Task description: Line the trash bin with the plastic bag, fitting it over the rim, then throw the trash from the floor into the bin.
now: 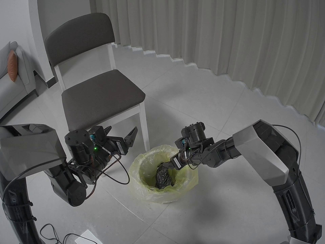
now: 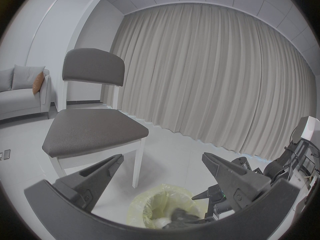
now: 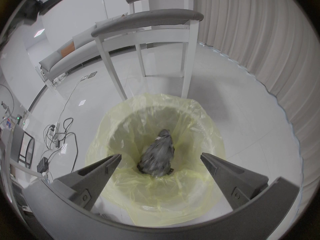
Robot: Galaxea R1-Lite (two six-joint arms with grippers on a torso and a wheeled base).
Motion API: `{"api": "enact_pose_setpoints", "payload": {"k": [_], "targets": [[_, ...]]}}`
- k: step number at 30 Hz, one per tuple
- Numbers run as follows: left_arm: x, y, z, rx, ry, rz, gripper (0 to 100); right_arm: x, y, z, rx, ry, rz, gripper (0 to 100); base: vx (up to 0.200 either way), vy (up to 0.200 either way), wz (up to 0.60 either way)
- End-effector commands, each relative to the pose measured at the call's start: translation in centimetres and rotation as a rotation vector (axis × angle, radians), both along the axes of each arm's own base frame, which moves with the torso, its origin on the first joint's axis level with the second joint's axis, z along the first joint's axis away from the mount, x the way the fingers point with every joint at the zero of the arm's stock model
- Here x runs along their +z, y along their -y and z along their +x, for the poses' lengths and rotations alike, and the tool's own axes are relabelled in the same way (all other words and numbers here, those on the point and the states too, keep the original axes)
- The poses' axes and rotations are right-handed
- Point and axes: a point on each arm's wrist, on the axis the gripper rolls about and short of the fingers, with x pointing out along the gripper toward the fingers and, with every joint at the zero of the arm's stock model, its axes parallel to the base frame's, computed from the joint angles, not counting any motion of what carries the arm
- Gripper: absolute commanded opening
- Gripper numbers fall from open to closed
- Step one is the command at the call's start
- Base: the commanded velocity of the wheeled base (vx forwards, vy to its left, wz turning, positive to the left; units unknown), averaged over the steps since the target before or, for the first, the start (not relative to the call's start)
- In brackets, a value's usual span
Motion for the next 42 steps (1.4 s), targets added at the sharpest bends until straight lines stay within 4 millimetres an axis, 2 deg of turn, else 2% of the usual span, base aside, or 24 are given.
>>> {"api": "enact_pose_setpoints", "payload": {"k": [1, 10, 20, 27, 28, 33, 40, 41, 42], "targets": [[0.1, 0.1, 0.0, -0.002, 0.014, -0.006, 100, -0.5, 5.2, 2.0, -0.101, -0.031, -0.026, 100, 0.0, 0.0, 0.0], [-0.1, 0.1, 0.1, -0.002, 0.008, -0.004, 100, -3.9, 8.7, 4.5, -0.169, -0.047, -0.052, 100, 0.0, 0.0, 0.0], [-0.9, 0.1, 0.3, 0.001, -0.01, 0.005, 100, -6.6, 9.2, 6.5, -0.203, -0.057, -0.066, 100, 0.0, 0.0, 0.0], [-1.1, 0.0, 0.4, 0.004, -0.016, 0.007, 100, -9.8, 9.2, 5.5, -0.199, -0.168, -0.12, 100, 0.0, 0.0, 0.0], [-1.1, 0.0, 0.4, 0.004, -0.016, 0.006, 100, -10.7, 9.4, 5.2, -0.203, -0.203, -0.136, 100, 0.0, 0.0, 0.0], [-1.1, 0.0, 0.4, 0.004, -0.016, 0.006, 100, -12.3, 9.5, 4.6, -0.205, -0.259, -0.159, 100, 0.0, 0.0, 0.0], [-1.0, -0.1, 0.4, 0.007, -0.016, 0.006, 100, -11.8, 9.7, 4.8, -0.218, -0.254, -0.149, 100, 0.0, 0.0, 0.0], [-1.0, -0.1, 0.4, 0.007, -0.015, 0.005, 100, -11.3, 9.8, 4.9, -0.222, -0.247, -0.145, 100, 0.0, 0.0, 0.0], [-1.0, -0.1, 0.4, 0.007, -0.016, 0.006, 100, -9.7, 10.0, 5.3, -0.227, -0.22, -0.132, 100, 0.0, 0.0, 0.0]]}}
